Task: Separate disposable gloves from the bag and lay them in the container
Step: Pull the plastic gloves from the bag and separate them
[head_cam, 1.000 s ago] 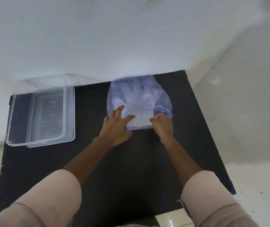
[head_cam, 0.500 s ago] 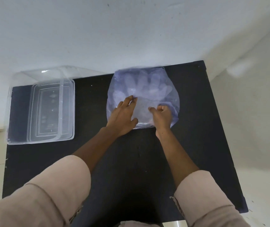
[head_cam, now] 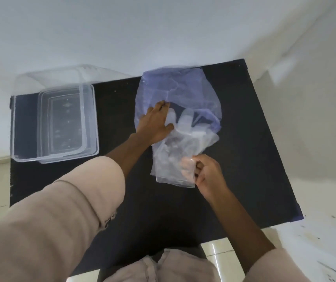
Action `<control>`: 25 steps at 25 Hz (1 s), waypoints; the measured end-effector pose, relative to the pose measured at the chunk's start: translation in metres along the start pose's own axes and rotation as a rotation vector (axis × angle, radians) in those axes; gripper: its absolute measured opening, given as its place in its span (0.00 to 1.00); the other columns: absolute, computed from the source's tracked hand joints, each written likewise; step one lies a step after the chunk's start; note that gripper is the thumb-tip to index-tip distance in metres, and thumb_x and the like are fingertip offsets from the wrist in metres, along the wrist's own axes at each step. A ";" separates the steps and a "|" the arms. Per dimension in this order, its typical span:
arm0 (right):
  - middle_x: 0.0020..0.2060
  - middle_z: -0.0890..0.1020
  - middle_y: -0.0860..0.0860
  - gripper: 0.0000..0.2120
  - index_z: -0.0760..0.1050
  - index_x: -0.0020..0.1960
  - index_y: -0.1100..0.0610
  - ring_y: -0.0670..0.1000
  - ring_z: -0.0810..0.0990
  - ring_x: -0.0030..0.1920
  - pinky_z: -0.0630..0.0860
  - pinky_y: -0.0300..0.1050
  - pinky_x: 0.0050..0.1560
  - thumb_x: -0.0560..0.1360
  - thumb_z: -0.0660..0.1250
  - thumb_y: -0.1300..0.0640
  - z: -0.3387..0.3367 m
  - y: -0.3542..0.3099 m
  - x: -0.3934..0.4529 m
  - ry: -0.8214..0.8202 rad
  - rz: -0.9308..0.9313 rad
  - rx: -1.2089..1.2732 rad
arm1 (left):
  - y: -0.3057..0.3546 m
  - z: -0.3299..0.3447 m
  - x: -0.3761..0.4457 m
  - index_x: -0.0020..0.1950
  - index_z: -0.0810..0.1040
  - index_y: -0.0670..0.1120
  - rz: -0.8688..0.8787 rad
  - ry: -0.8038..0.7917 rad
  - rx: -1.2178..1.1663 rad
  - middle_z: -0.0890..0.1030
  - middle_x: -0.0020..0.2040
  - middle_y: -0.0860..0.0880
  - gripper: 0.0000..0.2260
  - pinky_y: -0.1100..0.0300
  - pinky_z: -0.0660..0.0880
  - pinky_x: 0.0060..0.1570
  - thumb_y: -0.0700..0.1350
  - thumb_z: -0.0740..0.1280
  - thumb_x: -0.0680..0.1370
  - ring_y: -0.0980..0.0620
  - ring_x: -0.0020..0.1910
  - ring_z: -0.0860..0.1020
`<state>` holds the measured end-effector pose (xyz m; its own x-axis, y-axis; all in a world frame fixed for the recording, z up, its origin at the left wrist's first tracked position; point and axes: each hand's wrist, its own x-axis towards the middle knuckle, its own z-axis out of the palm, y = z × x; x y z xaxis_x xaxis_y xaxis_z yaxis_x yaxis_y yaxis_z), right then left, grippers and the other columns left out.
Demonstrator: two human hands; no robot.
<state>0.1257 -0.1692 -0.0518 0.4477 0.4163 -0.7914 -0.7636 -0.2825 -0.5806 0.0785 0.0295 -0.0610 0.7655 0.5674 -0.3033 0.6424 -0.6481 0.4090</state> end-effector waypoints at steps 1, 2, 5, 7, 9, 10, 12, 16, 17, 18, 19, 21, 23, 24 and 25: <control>0.46 0.83 0.60 0.11 0.78 0.52 0.63 0.57 0.83 0.45 0.79 0.54 0.51 0.71 0.63 0.63 -0.002 0.016 -0.013 0.001 0.035 0.004 | -0.002 -0.002 -0.012 0.77 0.60 0.48 0.004 -0.005 0.017 0.60 0.78 0.44 0.31 0.37 0.65 0.67 0.51 0.66 0.76 0.37 0.74 0.62; 0.47 0.83 0.60 0.11 0.78 0.51 0.62 0.57 0.83 0.45 0.79 0.53 0.51 0.70 0.63 0.63 -0.011 0.023 -0.013 0.000 0.074 0.014 | 0.001 -0.003 -0.013 0.76 0.62 0.49 0.009 0.005 0.015 0.60 0.78 0.44 0.30 0.37 0.63 0.67 0.52 0.67 0.76 0.38 0.74 0.62; 0.49 0.81 0.61 0.09 0.75 0.46 0.59 0.61 0.80 0.50 0.76 0.59 0.58 0.68 0.60 0.64 -0.015 0.059 -0.034 -0.020 0.138 0.049 | -0.020 0.003 -0.072 0.69 0.72 0.52 0.044 0.106 -0.135 0.66 0.74 0.44 0.23 0.38 0.64 0.66 0.51 0.69 0.75 0.40 0.71 0.66; 0.53 0.82 0.60 0.14 0.77 0.49 0.60 0.62 0.79 0.55 0.73 0.62 0.64 0.67 0.59 0.65 -0.013 0.085 -0.046 -0.042 0.145 0.100 | -0.043 0.021 -0.129 0.62 0.77 0.50 0.023 0.204 -0.355 0.73 0.66 0.44 0.16 0.43 0.71 0.63 0.49 0.69 0.75 0.43 0.65 0.72; 0.55 0.82 0.60 0.18 0.78 0.55 0.60 0.62 0.79 0.56 0.73 0.61 0.64 0.67 0.59 0.65 -0.009 0.108 -0.056 -0.056 0.142 0.150 | -0.067 0.050 -0.192 0.57 0.79 0.47 -0.159 0.220 -0.602 0.77 0.56 0.47 0.09 0.51 0.75 0.58 0.45 0.68 0.77 0.47 0.58 0.76; 0.55 0.82 0.60 0.18 0.78 0.55 0.60 0.62 0.79 0.55 0.74 0.60 0.63 0.68 0.59 0.65 -0.006 0.118 -0.058 -0.046 0.141 0.140 | -0.076 0.063 -0.223 0.56 0.78 0.46 -0.294 0.196 -0.681 0.78 0.54 0.48 0.07 0.53 0.75 0.56 0.44 0.66 0.79 0.48 0.56 0.77; 0.54 0.82 0.60 0.16 0.77 0.54 0.61 0.62 0.79 0.54 0.74 0.61 0.63 0.68 0.60 0.65 0.002 0.134 -0.061 -0.016 0.160 0.089 | -0.090 0.084 -0.274 0.58 0.77 0.46 -0.522 0.113 -0.808 0.79 0.55 0.46 0.08 0.54 0.77 0.52 0.46 0.62 0.82 0.49 0.51 0.79; 0.46 0.83 0.58 0.05 0.76 0.43 0.59 0.59 0.81 0.48 0.79 0.59 0.56 0.70 0.61 0.63 0.015 0.151 -0.065 0.019 0.179 -0.052 | -0.093 0.095 -0.309 0.57 0.77 0.44 -0.714 0.050 -0.991 0.81 0.51 0.44 0.13 0.64 0.74 0.38 0.48 0.56 0.84 0.52 0.40 0.78; 0.45 0.83 0.57 0.05 0.76 0.43 0.59 0.59 0.81 0.47 0.80 0.57 0.52 0.70 0.62 0.63 0.017 0.154 -0.065 0.027 0.161 -0.075 | -0.093 0.094 -0.308 0.56 0.79 0.44 -0.743 0.049 -1.018 0.81 0.49 0.44 0.16 0.63 0.73 0.38 0.51 0.55 0.84 0.52 0.39 0.78; 0.44 0.83 0.57 0.05 0.76 0.44 0.60 0.58 0.82 0.46 0.80 0.55 0.49 0.71 0.62 0.63 0.019 0.156 -0.066 0.040 0.140 -0.095 | -0.093 0.091 -0.306 0.53 0.80 0.44 -0.778 0.042 -1.042 0.82 0.47 0.45 0.18 0.61 0.72 0.37 0.53 0.55 0.84 0.52 0.38 0.77; 0.44 0.83 0.57 0.05 0.76 0.45 0.60 0.58 0.82 0.47 0.80 0.53 0.47 0.71 0.62 0.64 0.021 0.157 -0.067 0.054 0.122 -0.115 | -0.094 0.089 -0.303 0.52 0.81 0.44 -0.811 0.032 -1.055 0.83 0.45 0.46 0.20 0.60 0.71 0.37 0.55 0.56 0.83 0.51 0.37 0.77; 0.46 0.83 0.58 0.06 0.76 0.47 0.60 0.59 0.82 0.49 0.80 0.52 0.46 0.73 0.62 0.64 0.024 0.158 -0.071 0.060 0.106 -0.138 | -0.096 0.086 -0.300 0.48 0.83 0.44 -0.843 -0.015 -1.035 0.83 0.42 0.47 0.19 0.59 0.69 0.35 0.57 0.60 0.80 0.51 0.35 0.75; 0.47 0.83 0.57 0.06 0.76 0.48 0.59 0.59 0.82 0.50 0.79 0.52 0.46 0.73 0.62 0.64 0.025 0.156 -0.074 0.060 0.110 -0.172 | -0.095 0.083 -0.294 0.46 0.84 0.44 -0.848 -0.061 -1.006 0.84 0.40 0.48 0.18 0.60 0.69 0.34 0.57 0.63 0.79 0.52 0.32 0.74; 0.48 0.83 0.57 0.06 0.76 0.47 0.59 0.59 0.82 0.50 0.79 0.52 0.46 0.73 0.62 0.64 0.024 0.155 -0.075 0.062 0.113 -0.181 | -0.093 0.081 -0.291 0.45 0.84 0.44 -0.857 -0.056 -0.999 0.84 0.39 0.48 0.17 0.60 0.69 0.32 0.56 0.64 0.78 0.52 0.31 0.74; 0.47 0.83 0.57 0.05 0.75 0.45 0.59 0.59 0.82 0.49 0.79 0.52 0.46 0.73 0.62 0.64 0.024 0.154 -0.075 0.067 0.115 -0.188 | -0.092 0.080 -0.287 0.45 0.83 0.44 -0.873 -0.032 -0.993 0.84 0.39 0.47 0.17 0.60 0.69 0.31 0.56 0.64 0.78 0.52 0.31 0.74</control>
<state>-0.0365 -0.2232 -0.0776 0.3975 0.3161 -0.8614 -0.7136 -0.4836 -0.5068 -0.1974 -0.1145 -0.0798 0.1256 0.5846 -0.8016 0.6333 0.5747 0.5183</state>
